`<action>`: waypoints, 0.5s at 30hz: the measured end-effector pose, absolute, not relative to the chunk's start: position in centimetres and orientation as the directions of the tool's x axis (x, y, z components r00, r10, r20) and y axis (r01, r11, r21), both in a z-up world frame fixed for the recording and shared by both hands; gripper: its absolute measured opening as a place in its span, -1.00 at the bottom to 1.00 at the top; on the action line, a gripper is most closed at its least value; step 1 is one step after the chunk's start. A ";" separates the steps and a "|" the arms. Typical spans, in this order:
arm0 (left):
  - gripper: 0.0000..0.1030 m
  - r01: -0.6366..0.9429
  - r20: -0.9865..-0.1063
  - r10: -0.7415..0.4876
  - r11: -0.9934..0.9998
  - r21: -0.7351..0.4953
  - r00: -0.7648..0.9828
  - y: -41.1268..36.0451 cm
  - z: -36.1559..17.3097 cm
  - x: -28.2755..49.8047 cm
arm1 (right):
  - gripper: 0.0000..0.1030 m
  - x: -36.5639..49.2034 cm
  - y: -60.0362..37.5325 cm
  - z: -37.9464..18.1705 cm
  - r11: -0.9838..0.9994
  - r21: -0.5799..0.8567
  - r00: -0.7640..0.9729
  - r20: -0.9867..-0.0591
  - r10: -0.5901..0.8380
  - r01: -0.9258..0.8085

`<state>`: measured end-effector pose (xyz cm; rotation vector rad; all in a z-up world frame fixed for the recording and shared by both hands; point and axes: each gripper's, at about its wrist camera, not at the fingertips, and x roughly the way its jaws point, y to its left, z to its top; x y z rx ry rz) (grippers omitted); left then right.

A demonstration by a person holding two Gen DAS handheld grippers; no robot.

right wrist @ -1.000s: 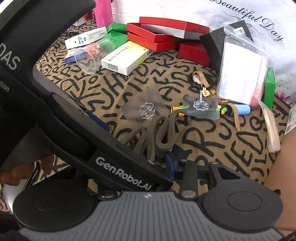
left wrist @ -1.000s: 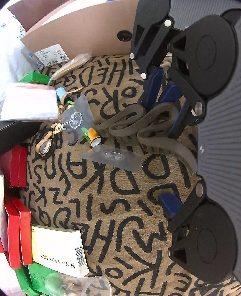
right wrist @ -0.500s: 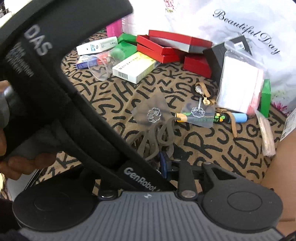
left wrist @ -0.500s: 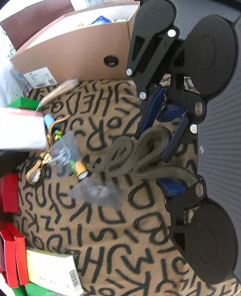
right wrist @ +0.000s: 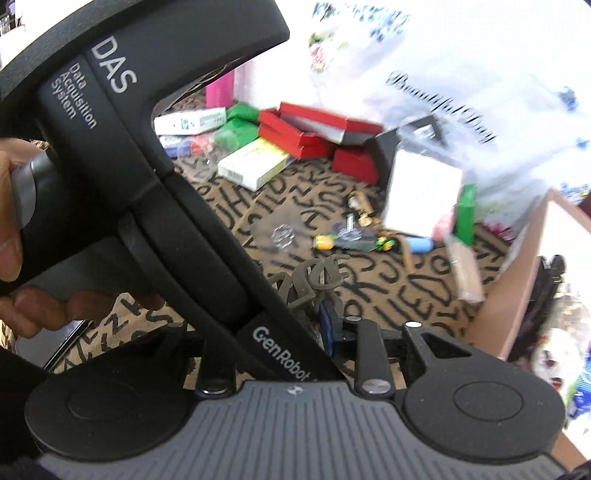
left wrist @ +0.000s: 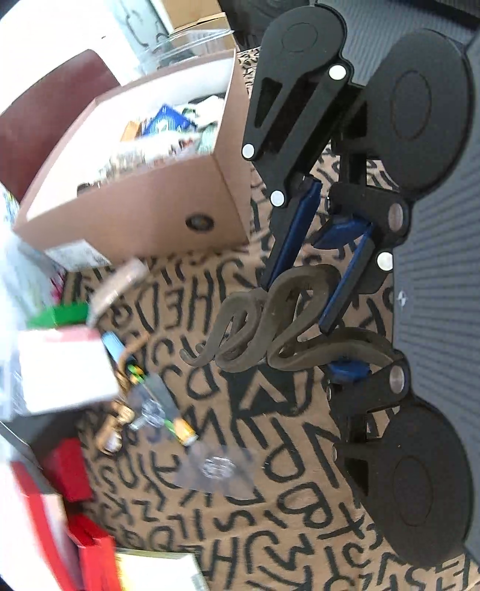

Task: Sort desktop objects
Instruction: 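Lift the strap with the left tool and carry it over the box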

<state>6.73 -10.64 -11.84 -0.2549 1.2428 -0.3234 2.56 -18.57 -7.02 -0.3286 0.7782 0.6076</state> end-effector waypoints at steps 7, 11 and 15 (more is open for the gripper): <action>0.21 0.163 -0.867 -0.349 0.936 -0.311 0.356 -12.8 -8.8 6.3 | -0.47 1.6 -20.2 -4.6 0.799 -0.108 0.632 -0.678 0.376 -0.591; 0.17 0.188 -0.855 -0.348 0.936 -0.297 0.385 -14.5 -7.4 7.0 | -0.47 1.5 -21.5 -3.4 0.811 -0.151 0.675 -0.649 0.351 -0.566; 0.15 0.223 -0.842 -0.352 0.933 -0.282 0.408 -16.8 -5.8 8.1 | -0.47 2.2 -23.7 -2.3 0.837 -0.173 0.718 -0.620 0.317 -0.519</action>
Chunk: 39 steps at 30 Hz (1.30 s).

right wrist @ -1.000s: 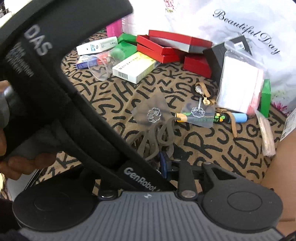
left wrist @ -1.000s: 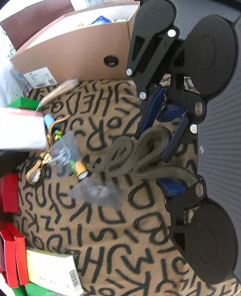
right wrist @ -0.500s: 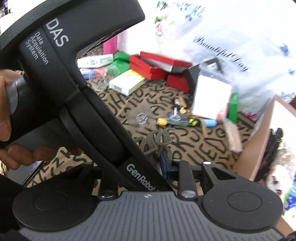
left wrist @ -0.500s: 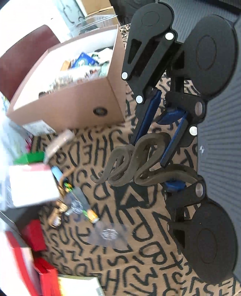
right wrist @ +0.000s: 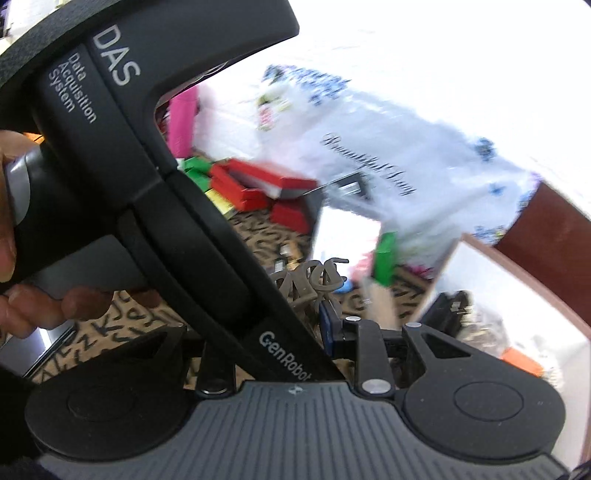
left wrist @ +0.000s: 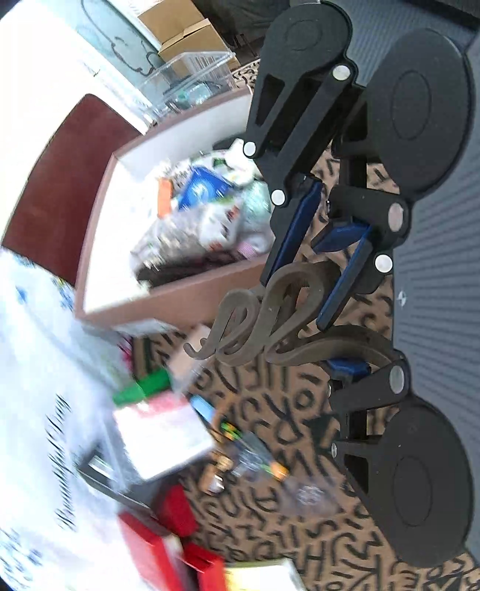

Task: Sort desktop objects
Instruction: 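Lift the strap with the left tool and carry it over the box, then open the left tool to release the strap into the box, withdraw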

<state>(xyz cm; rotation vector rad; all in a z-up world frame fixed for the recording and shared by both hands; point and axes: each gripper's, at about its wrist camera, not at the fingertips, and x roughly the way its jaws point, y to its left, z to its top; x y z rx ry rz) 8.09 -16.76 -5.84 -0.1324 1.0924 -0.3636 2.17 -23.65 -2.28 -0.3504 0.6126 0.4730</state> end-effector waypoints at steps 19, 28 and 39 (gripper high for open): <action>0.08 0.434 -0.822 -0.406 0.873 -0.221 0.399 -30.8 -3.1 14.4 | -0.47 5.3 -37.1 0.1 0.955 -0.172 0.823 -0.558 0.108 -0.242; 0.17 0.457 -0.838 -0.386 0.869 -0.190 0.386 -33.5 -4.6 17.4 | -0.47 8.2 -40.7 -1.6 0.974 -0.133 0.822 -0.564 0.079 -0.185; 0.85 0.331 -0.883 -0.335 0.917 -0.224 0.329 -31.5 -7.9 19.2 | 0.64 10.0 -42.3 -5.9 0.984 -0.120 0.733 -0.680 0.014 -0.129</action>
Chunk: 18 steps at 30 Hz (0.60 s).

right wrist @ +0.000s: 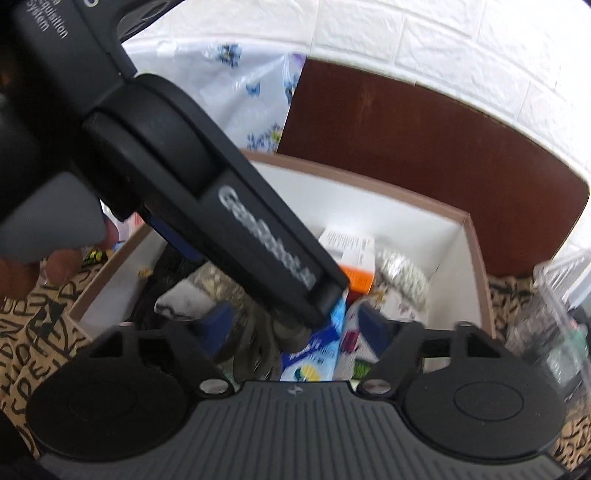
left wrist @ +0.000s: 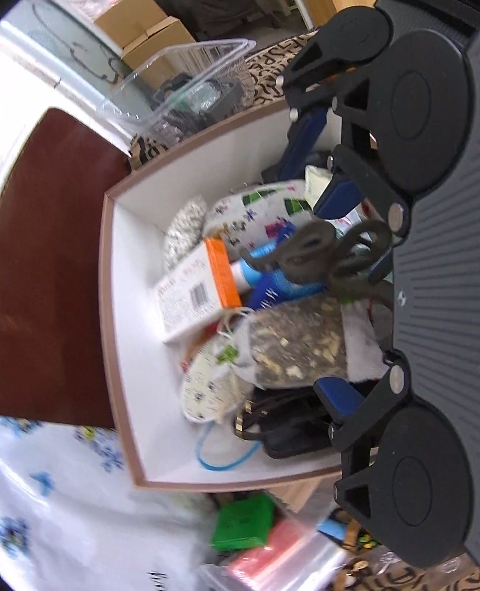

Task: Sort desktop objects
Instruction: 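Open the left tool to release the strap into the box, withdraw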

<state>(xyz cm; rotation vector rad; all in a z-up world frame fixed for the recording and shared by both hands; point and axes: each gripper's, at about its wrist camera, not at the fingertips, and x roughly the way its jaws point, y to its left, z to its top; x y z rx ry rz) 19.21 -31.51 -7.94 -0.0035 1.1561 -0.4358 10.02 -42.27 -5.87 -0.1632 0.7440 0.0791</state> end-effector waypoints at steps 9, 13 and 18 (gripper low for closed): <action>0.85 0.292 -0.889 -0.335 0.924 -0.246 0.311 -30.2 -8.8 18.5 | 0.75 10.5 -42.4 -7.3 0.985 -0.126 0.693 -0.721 -0.009 -0.118; 0.86 0.280 -0.890 -0.330 0.928 -0.245 0.315 -30.0 -8.7 18.3 | 0.83 11.0 -43.6 -8.0 0.988 -0.153 0.671 -0.735 -0.096 -0.026; 0.88 0.272 -0.881 -0.325 0.933 -0.238 0.344 -29.6 -8.0 17.9 | 0.85 10.4 -45.0 -7.8 0.984 -0.175 0.677 -0.719 -0.156 0.042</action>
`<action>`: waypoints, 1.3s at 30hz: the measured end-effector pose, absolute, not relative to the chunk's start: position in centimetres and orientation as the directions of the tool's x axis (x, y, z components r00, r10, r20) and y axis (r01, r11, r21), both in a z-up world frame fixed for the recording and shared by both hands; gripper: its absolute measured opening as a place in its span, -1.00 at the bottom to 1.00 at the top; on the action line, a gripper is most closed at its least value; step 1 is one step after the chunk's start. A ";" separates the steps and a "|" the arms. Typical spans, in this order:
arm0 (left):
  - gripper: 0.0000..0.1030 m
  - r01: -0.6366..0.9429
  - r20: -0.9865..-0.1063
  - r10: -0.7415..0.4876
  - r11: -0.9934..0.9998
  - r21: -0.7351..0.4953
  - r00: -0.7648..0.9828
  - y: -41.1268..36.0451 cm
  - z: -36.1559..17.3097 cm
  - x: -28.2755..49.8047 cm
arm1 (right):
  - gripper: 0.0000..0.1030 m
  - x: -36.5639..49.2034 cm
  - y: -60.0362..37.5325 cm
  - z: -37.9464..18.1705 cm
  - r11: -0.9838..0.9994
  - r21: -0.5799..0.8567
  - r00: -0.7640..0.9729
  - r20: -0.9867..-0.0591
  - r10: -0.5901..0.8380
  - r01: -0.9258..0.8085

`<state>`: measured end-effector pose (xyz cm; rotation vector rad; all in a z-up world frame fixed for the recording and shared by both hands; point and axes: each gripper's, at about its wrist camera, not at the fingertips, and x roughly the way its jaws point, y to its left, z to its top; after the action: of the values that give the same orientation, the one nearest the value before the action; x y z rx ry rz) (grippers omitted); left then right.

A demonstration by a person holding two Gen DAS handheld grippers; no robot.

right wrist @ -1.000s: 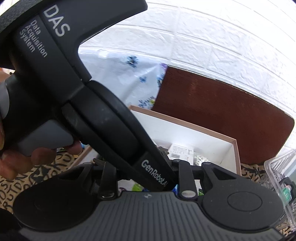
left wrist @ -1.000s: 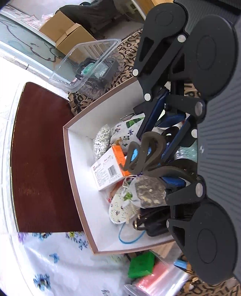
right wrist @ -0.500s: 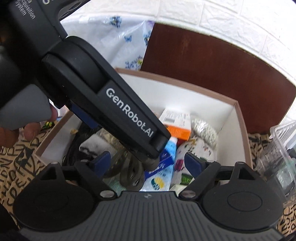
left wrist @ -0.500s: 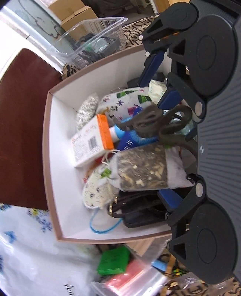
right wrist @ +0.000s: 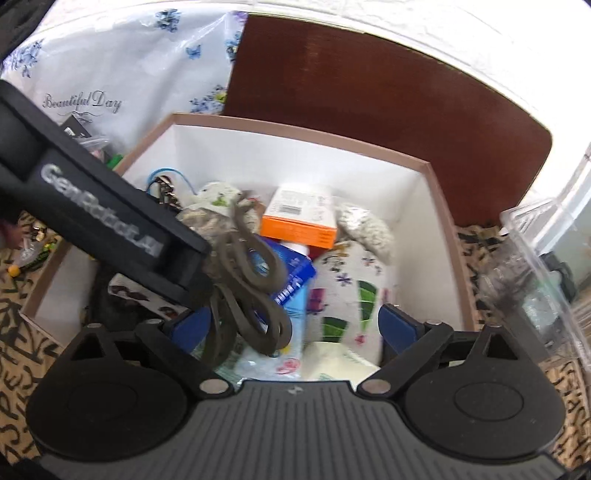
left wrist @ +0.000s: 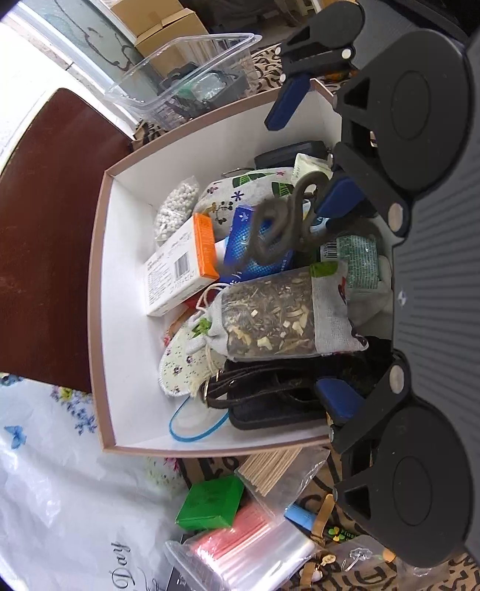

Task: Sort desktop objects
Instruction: 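Open the left tool to release the strap into the box, withdraw, then move the left tool to the clear plastic hook and close on it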

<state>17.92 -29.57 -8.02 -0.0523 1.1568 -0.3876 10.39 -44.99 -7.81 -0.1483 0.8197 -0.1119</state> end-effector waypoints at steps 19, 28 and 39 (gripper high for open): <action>0.88 0.203 -0.804 -0.238 0.968 -0.149 0.544 -25.2 -2.3 12.4 | 0.85 4.1 -39.5 -3.6 0.996 -0.072 0.736 -0.677 -0.014 -0.047; 0.88 0.138 -0.752 -0.220 0.975 -0.172 0.621 -21.0 -0.4 8.8 | 0.86 2.7 -34.8 -1.8 0.985 0.106 0.723 -0.669 0.172 -0.136; 0.88 -0.079 -0.773 -0.020 0.993 -0.091 0.634 -13.4 -2.2 6.0 | 0.86 1.8 -26.5 -2.2 0.948 0.110 0.664 -0.689 0.289 -0.299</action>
<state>5.99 -13.44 -2.18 -0.1200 0.8837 0.0338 1.81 -26.50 -2.21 -0.0130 0.7764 0.3318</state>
